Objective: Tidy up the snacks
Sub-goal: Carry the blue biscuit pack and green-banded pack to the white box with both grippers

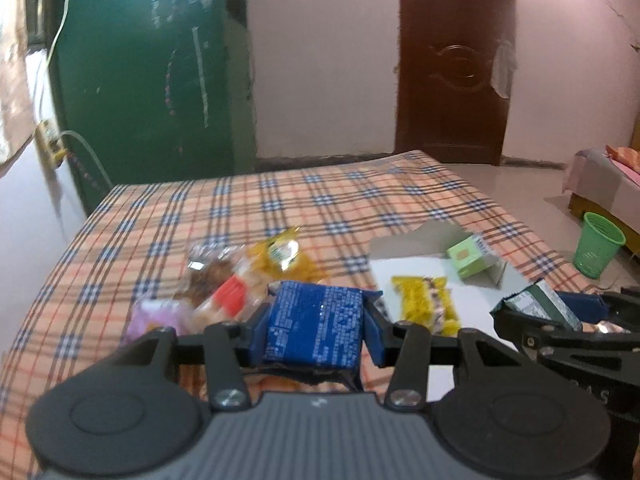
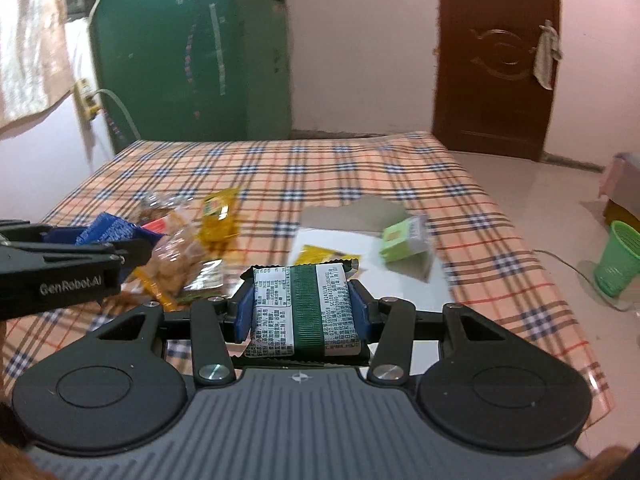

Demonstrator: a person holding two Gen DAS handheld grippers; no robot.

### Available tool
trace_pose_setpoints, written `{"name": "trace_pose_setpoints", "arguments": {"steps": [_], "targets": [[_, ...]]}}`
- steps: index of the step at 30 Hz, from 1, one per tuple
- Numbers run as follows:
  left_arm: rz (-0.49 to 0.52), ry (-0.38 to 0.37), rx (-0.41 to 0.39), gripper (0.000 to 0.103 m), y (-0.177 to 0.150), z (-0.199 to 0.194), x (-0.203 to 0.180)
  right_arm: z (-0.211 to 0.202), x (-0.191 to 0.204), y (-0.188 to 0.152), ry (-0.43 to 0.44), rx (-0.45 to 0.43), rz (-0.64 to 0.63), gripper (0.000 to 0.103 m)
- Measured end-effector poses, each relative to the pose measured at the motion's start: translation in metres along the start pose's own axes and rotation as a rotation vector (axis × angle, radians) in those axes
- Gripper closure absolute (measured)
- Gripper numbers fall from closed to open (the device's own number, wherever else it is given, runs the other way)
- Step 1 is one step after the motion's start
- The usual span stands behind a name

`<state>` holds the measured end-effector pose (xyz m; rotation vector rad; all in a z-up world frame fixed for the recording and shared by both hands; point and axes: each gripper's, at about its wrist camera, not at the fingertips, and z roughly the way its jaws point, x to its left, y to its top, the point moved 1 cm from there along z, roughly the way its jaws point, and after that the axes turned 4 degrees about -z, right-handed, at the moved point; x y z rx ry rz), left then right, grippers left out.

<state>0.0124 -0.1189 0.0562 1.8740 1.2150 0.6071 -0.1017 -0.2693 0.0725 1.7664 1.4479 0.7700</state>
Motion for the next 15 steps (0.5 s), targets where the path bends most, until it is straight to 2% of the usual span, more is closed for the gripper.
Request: {"name": "trace_pose_setpoints", "arguments": {"steps": [4,15], "targets": [[-0.028,-0.029,-0.001,0.057,0.009,0.004,-0.017,-0.003,-0.02,-0.001,-0.022,-0.019,0.03,0.045],[-0.064,-0.034,0.002,0.057,0.005,0.023,-0.046,-0.004,-0.065,-0.011,-0.054,-0.019,0.082,0.045]]}}
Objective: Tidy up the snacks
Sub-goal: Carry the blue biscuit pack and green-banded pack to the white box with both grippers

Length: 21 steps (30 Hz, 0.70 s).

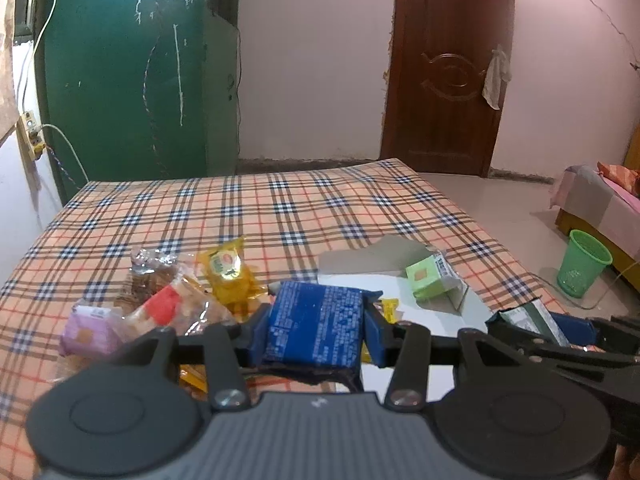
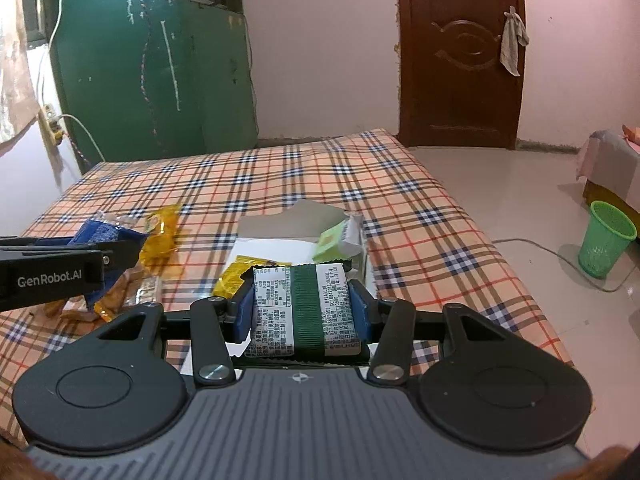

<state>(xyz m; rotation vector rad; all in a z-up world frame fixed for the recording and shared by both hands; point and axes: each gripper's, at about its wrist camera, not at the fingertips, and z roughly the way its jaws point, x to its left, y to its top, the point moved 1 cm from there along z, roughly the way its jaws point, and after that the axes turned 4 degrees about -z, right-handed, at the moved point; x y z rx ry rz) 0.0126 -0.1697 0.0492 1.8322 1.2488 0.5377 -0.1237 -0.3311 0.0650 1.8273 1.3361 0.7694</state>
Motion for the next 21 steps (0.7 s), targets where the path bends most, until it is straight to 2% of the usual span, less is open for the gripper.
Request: {"name": "trace_pose_setpoints", "arguments": {"steps": [11,21], "targets": [[-0.013,0.04,0.055,0.057,-0.002,0.009,0.001,-0.007,-0.02,-0.002,-0.009,-0.003,0.041,0.045],[-0.008,0.039,0.055,0.057,-0.001,0.009,-0.001,-0.003,-0.017,0.001,-0.005,-0.003,0.029,0.045]]}}
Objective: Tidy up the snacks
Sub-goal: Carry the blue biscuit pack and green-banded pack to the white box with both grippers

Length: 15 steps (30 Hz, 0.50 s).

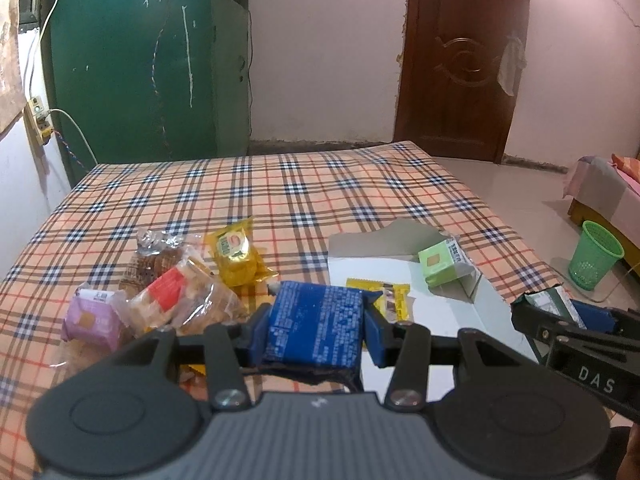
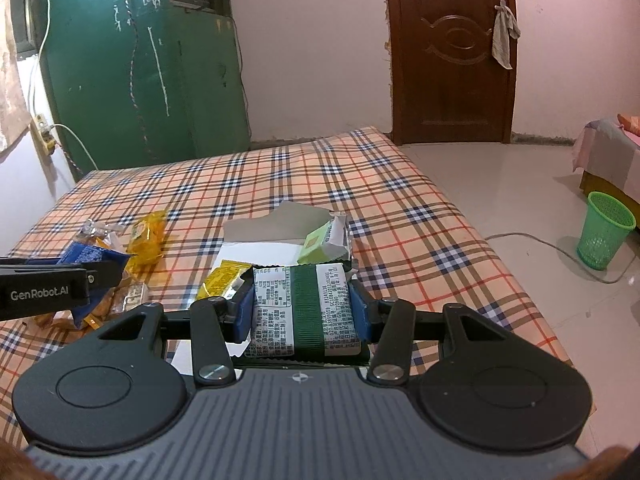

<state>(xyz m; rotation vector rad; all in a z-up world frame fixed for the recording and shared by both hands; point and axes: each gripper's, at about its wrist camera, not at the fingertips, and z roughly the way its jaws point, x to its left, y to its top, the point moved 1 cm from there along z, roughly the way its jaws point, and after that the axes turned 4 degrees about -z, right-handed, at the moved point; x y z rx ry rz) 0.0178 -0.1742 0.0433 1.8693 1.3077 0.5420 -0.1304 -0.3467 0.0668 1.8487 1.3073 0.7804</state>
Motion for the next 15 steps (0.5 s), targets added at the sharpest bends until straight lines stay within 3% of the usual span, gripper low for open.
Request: {"name": "trace_pose_setpoints", "arguments": {"steps": [15], "targets": [[0.029,-0.013,0.028,0.057,-0.005,0.014,-0.011,0.015,0.0,0.006,0.001,0.006,-0.028,0.045]]}}
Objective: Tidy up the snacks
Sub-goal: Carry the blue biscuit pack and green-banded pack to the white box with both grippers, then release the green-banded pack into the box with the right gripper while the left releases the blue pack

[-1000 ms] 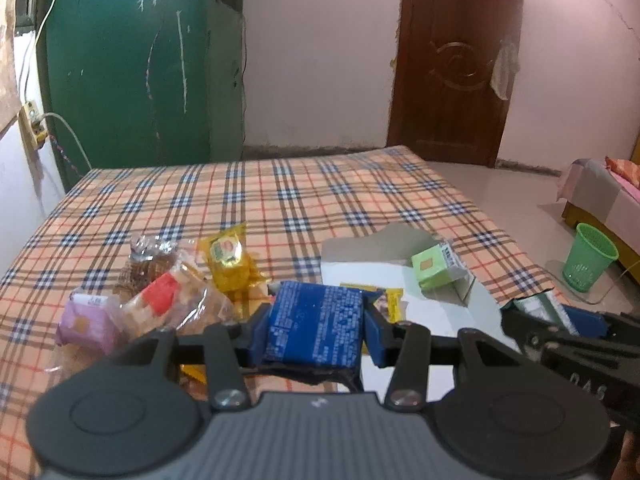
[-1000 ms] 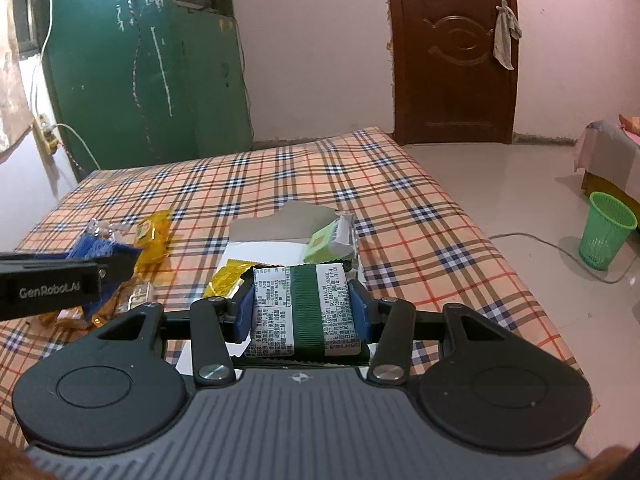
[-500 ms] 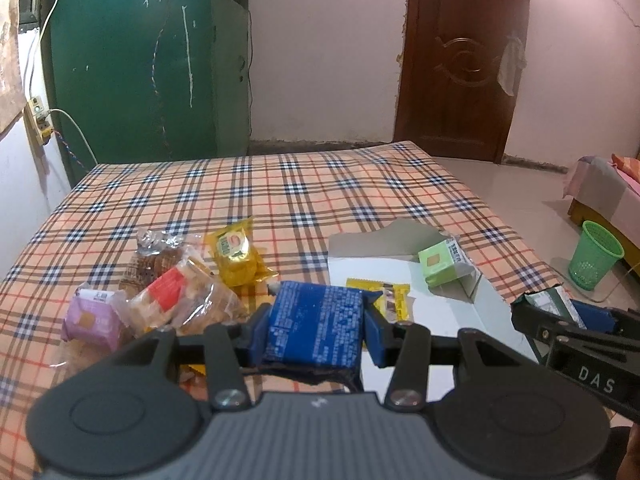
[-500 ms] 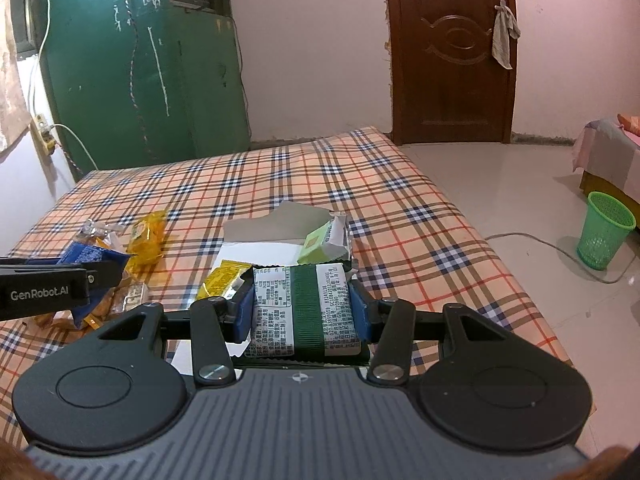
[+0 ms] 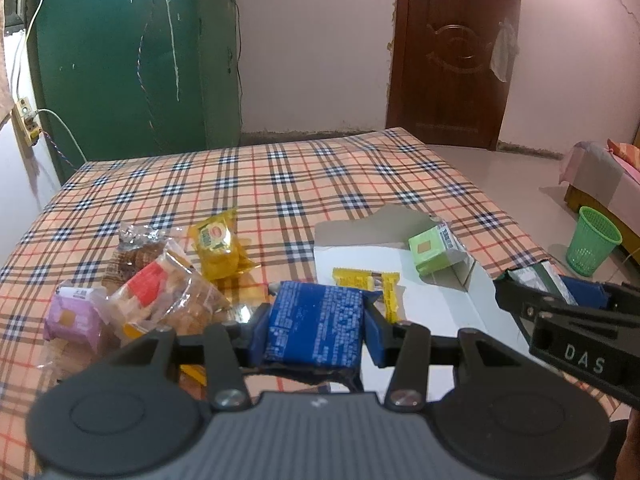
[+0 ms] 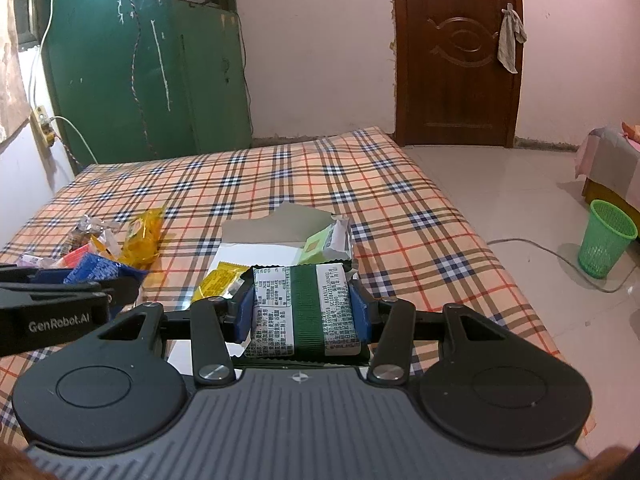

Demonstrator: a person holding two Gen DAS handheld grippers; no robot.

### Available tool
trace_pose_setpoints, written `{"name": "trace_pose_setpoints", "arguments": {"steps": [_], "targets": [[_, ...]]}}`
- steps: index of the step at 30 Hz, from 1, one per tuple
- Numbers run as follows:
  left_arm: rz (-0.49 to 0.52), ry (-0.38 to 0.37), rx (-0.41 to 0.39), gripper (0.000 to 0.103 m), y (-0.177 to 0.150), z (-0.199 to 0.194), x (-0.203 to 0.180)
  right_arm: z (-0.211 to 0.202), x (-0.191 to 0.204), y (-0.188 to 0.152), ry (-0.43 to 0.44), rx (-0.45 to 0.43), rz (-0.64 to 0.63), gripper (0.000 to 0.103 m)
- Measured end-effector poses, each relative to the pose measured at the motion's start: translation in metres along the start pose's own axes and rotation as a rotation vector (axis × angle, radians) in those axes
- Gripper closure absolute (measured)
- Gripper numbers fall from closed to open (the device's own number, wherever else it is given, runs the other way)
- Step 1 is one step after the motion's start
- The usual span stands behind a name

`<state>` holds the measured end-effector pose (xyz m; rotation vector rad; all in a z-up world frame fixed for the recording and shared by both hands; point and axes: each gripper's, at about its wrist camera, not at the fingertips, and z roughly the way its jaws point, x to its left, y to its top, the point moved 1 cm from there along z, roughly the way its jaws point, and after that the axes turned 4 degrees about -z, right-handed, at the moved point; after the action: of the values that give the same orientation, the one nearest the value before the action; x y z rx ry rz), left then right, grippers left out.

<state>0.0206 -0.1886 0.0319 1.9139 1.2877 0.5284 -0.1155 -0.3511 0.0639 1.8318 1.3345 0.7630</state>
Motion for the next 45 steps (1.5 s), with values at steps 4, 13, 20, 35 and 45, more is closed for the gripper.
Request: {"name": "trace_pose_setpoints", "arguments": {"steps": [4,13,20,35,45], "targets": [[0.002,0.002,0.006,0.057,0.001,0.005,-0.002,0.005,0.001,0.004,0.002,0.002,-0.01,0.045],[0.004,0.002,0.021,0.057,0.001,0.015,-0.007,0.022,-0.001,0.011,-0.008,0.01,-0.017,0.045],[0.017,-0.006,0.03,0.057,0.002,0.022,-0.013,0.033,-0.005,0.014,-0.021,0.021,-0.015,0.045],[0.032,-0.026,0.058,0.057,0.001,0.042,-0.027,0.056,-0.007,0.013,-0.028,0.058,-0.02,0.045],[0.046,-0.057,0.082,0.057,-0.002,0.058,-0.036,0.071,-0.01,0.016,-0.033,0.071,-0.019,0.045]]}}
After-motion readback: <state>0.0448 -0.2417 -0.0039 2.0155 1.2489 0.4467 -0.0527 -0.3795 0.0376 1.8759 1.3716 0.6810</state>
